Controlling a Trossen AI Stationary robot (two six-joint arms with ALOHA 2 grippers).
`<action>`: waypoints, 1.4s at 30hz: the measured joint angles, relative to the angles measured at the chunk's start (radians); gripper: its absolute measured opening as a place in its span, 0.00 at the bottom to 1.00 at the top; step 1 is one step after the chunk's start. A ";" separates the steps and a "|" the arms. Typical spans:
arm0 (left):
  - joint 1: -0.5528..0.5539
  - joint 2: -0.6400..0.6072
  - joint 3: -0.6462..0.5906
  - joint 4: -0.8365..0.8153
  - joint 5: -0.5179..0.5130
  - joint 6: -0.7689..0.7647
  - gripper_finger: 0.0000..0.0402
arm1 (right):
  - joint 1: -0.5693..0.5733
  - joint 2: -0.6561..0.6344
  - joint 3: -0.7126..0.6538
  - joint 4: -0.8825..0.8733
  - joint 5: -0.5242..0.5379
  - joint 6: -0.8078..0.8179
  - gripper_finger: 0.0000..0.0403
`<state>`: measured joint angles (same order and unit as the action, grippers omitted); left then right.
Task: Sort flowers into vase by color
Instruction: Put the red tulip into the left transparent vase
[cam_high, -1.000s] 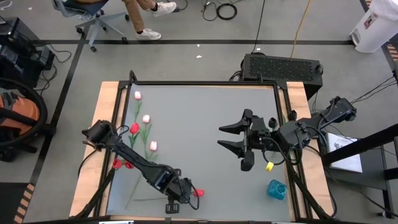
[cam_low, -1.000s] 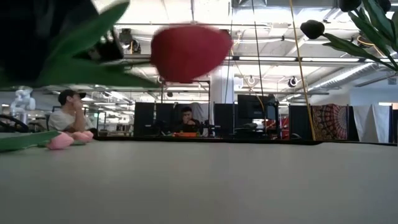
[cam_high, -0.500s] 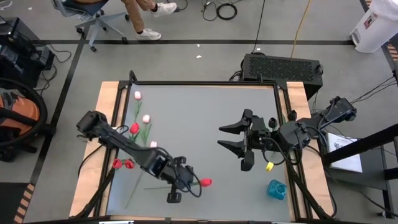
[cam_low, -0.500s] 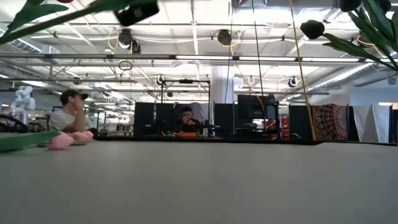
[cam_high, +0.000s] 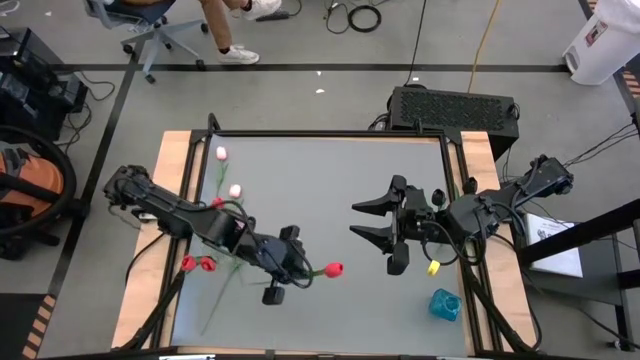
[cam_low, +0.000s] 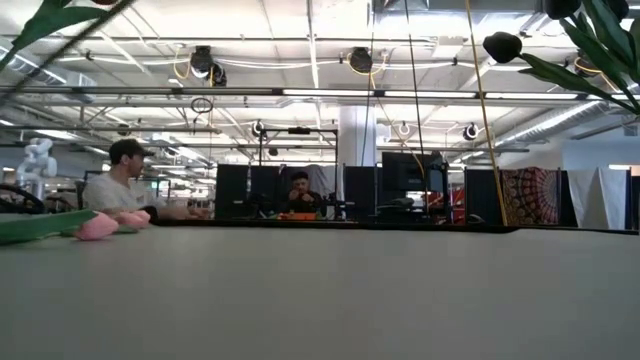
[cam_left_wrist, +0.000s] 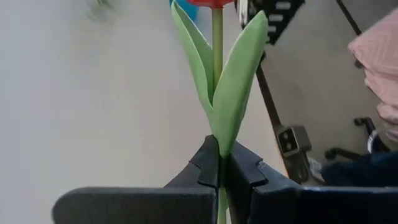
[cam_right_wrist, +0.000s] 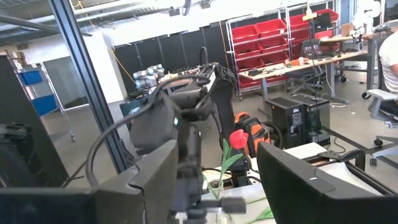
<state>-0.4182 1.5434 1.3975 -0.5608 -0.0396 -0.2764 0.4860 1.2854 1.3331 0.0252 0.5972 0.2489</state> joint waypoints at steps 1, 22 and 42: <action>0.004 -0.009 0.000 0.009 -0.012 0.010 0.03 | 0.000 0.000 0.000 0.000 0.000 0.000 0.52; 0.052 -0.289 0.000 0.142 -0.011 0.080 0.03 | 0.000 0.000 0.000 0.000 0.000 0.000 0.52; 0.051 -0.681 0.000 0.073 0.001 0.109 0.03 | 0.000 0.000 0.000 0.000 0.000 0.000 0.52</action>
<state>-0.3668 0.8627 1.3975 -0.4878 -0.0387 -0.1670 0.4860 1.2854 1.3331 0.0254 0.5972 0.2490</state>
